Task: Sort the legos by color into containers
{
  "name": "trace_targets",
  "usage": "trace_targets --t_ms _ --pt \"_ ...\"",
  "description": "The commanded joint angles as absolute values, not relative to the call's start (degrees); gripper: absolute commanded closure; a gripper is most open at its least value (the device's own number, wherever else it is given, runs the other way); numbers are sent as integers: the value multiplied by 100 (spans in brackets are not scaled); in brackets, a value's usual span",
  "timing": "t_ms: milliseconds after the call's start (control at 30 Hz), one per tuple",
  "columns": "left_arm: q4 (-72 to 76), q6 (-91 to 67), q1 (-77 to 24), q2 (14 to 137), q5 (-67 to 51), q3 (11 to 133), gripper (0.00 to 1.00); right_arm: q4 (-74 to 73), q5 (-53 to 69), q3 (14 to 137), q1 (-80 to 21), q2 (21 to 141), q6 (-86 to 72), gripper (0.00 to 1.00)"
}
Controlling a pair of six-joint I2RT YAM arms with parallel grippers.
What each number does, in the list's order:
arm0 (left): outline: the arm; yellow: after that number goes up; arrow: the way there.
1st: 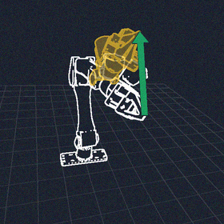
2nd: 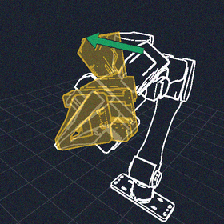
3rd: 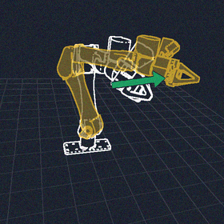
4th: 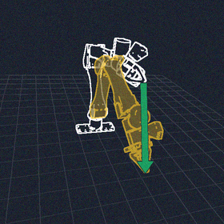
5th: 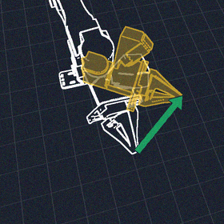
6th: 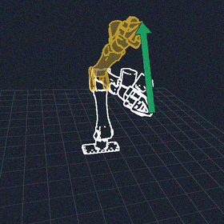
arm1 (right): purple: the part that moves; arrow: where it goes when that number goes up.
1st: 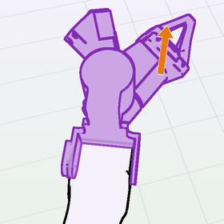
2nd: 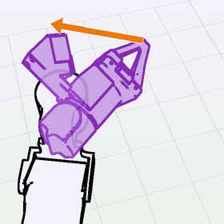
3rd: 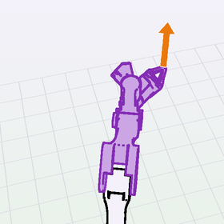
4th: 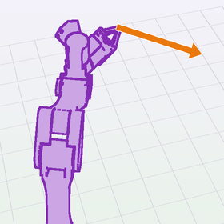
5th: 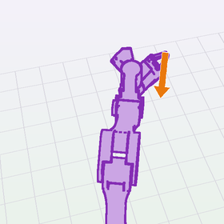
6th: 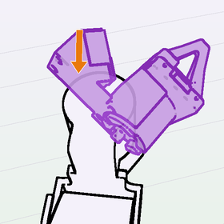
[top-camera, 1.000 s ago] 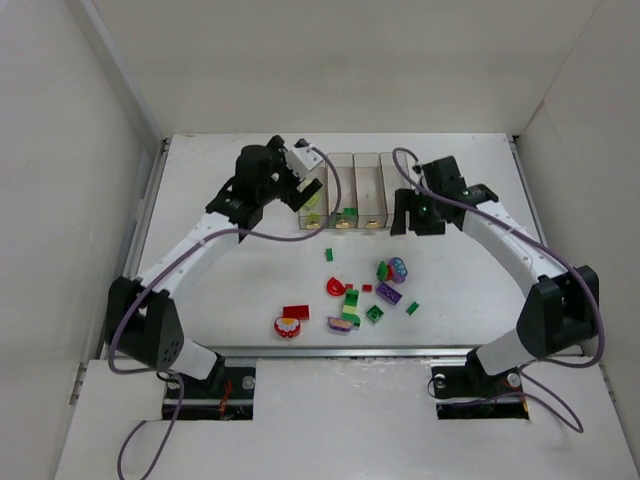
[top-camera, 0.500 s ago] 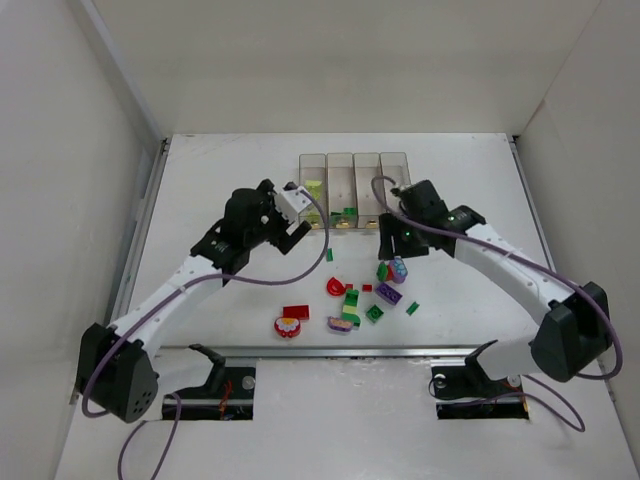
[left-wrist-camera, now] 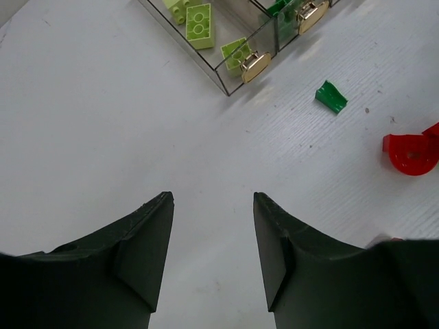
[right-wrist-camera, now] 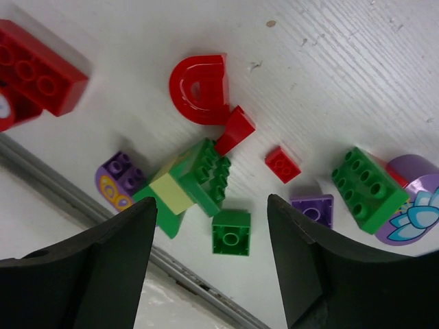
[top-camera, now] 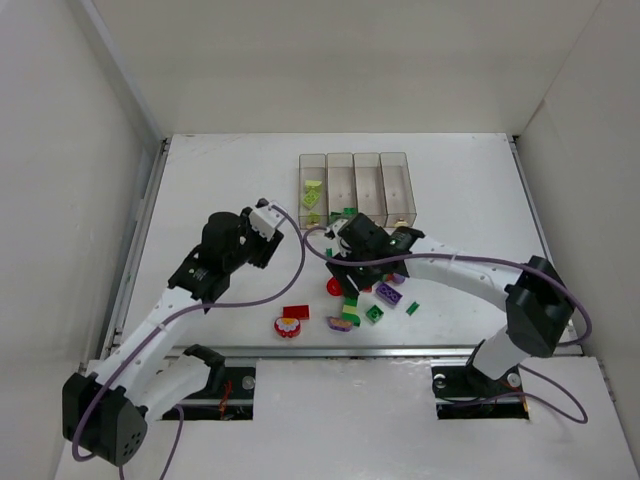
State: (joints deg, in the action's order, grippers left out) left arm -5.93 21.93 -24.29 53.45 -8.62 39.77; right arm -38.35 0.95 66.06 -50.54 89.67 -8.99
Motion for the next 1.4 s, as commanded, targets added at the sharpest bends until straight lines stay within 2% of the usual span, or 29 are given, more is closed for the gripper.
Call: trace_targets --t_ms 0,133,433,567,667,700,767,833,867,967,1367 --pt "-694 2040 -2435 5106 -765 3911 53 -3463 -202 6724 -5054 9000 -493 29" --pt "-747 1986 -2435 4922 -765 3911 53 -3279 -141 6724 -5054 9254 -379 36" --pt "-940 1934 -2435 4808 -712 3911 53 -3155 44 6663 -5202 9527 -176 45" --pt "-940 1934 -2435 4808 -659 3911 53 -3155 44 6557 -5256 9466 -176 53" --pt "-940 1881 -2435 4808 -659 3911 53 -3207 44 6557 -5256 9413 -246 53" --pt "-940 1881 -2435 4808 -659 3911 53 -3304 44 6557 -5256 9343 -307 46" --pt "-940 1881 -2435 4808 -659 3911 53 -3392 -70 6557 -5256 9273 -377 42" --pt "-940 1881 -2435 4808 -659 3911 53 -3472 -210 6557 -5256 9211 -483 42" --pt "-940 1881 -2435 4808 -659 3911 53 -3472 -211 6557 -5256 9211 -536 46" --pt "-940 1881 -2435 4860 -711 3911 53 -3472 -211 6618 -5256 9211 -536 49" --pt "-940 1934 -2435 4860 -712 3964 53 -3868 -272 6750 -5309 9369 -589 52"
